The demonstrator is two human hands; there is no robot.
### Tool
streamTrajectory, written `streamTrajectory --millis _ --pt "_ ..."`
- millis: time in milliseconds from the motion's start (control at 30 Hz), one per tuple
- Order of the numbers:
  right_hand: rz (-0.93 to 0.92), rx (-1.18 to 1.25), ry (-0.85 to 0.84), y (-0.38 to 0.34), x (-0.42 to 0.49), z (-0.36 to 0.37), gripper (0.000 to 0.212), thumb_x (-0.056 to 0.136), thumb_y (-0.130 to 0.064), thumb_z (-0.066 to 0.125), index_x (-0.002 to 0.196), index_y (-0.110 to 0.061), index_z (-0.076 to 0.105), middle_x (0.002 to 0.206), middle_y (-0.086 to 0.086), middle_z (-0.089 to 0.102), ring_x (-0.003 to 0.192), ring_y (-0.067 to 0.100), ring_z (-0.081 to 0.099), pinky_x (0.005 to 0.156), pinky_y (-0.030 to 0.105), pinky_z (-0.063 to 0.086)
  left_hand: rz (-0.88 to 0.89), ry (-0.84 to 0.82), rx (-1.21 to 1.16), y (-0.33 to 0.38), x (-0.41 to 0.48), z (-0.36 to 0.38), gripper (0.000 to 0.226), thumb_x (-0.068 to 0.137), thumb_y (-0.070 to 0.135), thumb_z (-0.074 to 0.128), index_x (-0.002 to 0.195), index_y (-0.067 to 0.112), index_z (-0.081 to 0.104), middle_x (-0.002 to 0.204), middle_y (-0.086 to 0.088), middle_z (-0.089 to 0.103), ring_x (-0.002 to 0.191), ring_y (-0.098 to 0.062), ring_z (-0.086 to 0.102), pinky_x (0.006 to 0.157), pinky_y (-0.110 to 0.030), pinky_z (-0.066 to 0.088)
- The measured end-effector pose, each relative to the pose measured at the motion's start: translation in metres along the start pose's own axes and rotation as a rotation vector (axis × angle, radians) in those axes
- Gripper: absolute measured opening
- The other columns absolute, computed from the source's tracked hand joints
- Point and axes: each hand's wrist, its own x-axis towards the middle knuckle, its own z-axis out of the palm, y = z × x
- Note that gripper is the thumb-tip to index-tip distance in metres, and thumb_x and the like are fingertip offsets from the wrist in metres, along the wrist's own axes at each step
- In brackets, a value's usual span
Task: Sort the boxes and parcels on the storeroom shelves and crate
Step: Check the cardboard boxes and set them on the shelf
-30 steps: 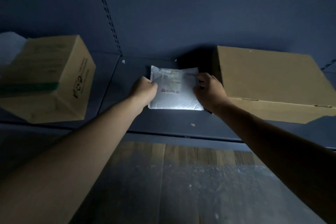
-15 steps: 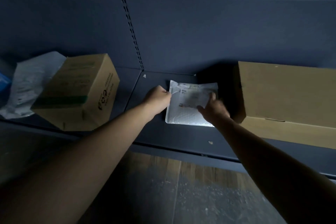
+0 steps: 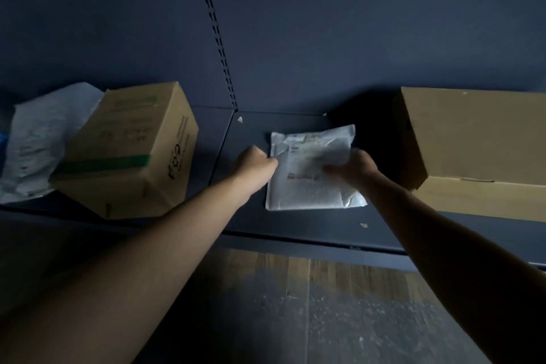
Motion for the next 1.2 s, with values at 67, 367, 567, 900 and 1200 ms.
streamTrajectory --millis 67,367,567,900,1200 --pt "0.007 0.190 0.003 -0.004 -0.009 -0.001 0.042 0.075 -0.033 0.081 0.104 -0.006 0.067 0.092 0.010 0.071 0.084 0.027 0.069 0.076 0.039 0.059 -0.034 -0.005 -0.024 -0.006 0.007 -0.004 0.013 0.093 0.025 0.053 0.093 0.012 0.058 0.083 -0.010 0.050 0.076 -0.021 0.049 0.073 -0.032 0.047" --pt "-0.194 0.777 -0.135 -0.032 -0.057 -0.023 0.031 0.087 -0.015 0.069 0.115 -0.003 0.063 0.107 0.015 0.072 0.093 0.031 0.071 0.076 0.045 0.058 0.055 -0.110 -0.420 -0.004 0.022 -0.024 0.043 0.077 0.046 0.077 0.095 0.014 0.055 0.093 0.006 0.062 0.080 -0.005 0.058 0.072 -0.026 0.049" --pt "-0.256 0.726 -0.084 -0.035 -0.075 -0.041 0.032 0.081 -0.017 0.075 0.109 -0.005 0.066 0.102 0.013 0.074 0.091 0.029 0.072 0.072 0.038 0.058 0.233 -0.194 -0.557 0.008 0.021 -0.022 0.085 0.045 0.041 0.084 0.120 0.015 0.055 0.119 -0.003 0.066 0.110 -0.022 0.063 0.101 -0.047 0.047" --pt "-0.281 0.750 0.200 -0.051 -0.075 -0.042 0.043 0.087 -0.015 0.071 0.124 -0.017 0.050 0.103 0.006 0.065 0.093 0.019 0.064 0.076 0.031 0.054 0.288 -0.249 -0.679 0.004 0.017 -0.040 0.038 0.088 -0.005 0.059 0.124 0.007 0.056 0.119 -0.009 0.068 0.111 -0.024 0.063 0.104 -0.046 0.044" --pt "-0.371 -0.050 0.501 -0.071 -0.088 -0.033 0.042 0.086 -0.032 0.070 0.124 -0.020 0.056 0.122 0.010 0.046 0.111 0.028 0.045 0.093 0.029 0.036 0.262 -0.170 -0.763 0.011 0.008 -0.038 0.039 0.081 -0.003 0.062 0.118 0.008 0.055 0.114 -0.011 0.068 0.107 -0.029 0.065 0.098 -0.047 0.049"
